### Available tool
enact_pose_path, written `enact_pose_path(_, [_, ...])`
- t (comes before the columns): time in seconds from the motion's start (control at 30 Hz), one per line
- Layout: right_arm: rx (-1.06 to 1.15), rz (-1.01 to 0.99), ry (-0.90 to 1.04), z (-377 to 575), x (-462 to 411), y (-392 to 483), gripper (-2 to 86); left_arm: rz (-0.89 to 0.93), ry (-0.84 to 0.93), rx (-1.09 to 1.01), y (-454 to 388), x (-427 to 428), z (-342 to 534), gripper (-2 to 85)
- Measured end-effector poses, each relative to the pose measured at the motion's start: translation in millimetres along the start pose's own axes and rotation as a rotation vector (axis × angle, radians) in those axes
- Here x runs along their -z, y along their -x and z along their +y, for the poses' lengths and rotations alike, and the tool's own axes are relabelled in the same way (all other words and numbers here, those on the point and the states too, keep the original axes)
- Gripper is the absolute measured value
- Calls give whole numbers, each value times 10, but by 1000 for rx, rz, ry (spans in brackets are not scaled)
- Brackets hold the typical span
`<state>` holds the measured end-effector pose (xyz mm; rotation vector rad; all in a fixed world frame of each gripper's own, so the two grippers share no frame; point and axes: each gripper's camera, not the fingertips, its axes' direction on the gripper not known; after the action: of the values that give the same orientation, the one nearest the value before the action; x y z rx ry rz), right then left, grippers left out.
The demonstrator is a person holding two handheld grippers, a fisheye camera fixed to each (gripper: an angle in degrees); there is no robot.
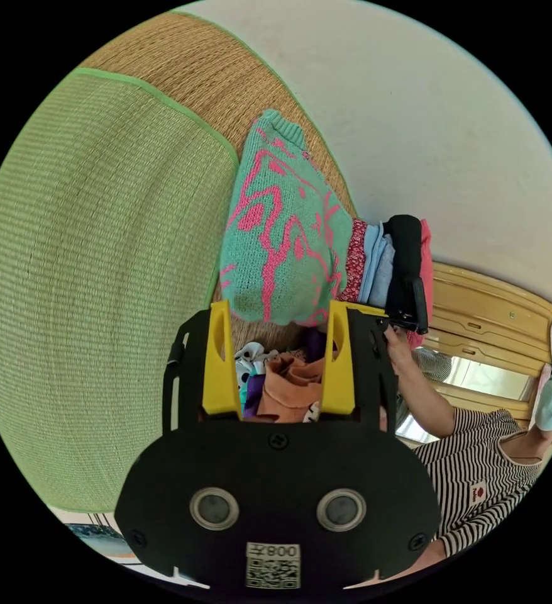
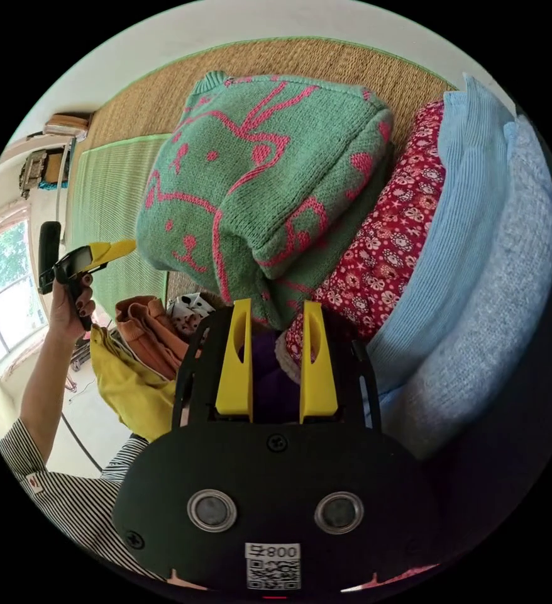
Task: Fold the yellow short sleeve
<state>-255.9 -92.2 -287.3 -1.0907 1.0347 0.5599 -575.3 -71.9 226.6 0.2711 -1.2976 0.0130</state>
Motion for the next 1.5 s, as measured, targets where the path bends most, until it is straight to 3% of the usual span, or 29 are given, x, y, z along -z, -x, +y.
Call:
enact_pose_path(0.23, [20,11,4,-288,-202,-159,92,73,123,25,235,-305,-386,215])
enact_pose_path(0.4, [42,-66,-4,-361,-291,-317,69,148,162,38,372,-243,-483,179])
enact_pose_path(0.67, [62,-516,-42,-108,-140,-647,18,226,113,-42,211,116,-383,134])
enact_pose_path(1.1, [296,-680,-224,692,720,-763,7,357,-70,-150,-147,941,84,90])
enact_pose_path(1.5, [379,-801,-359,1657,1015,-903,6,352,-207,-318,-730,1198,576,62])
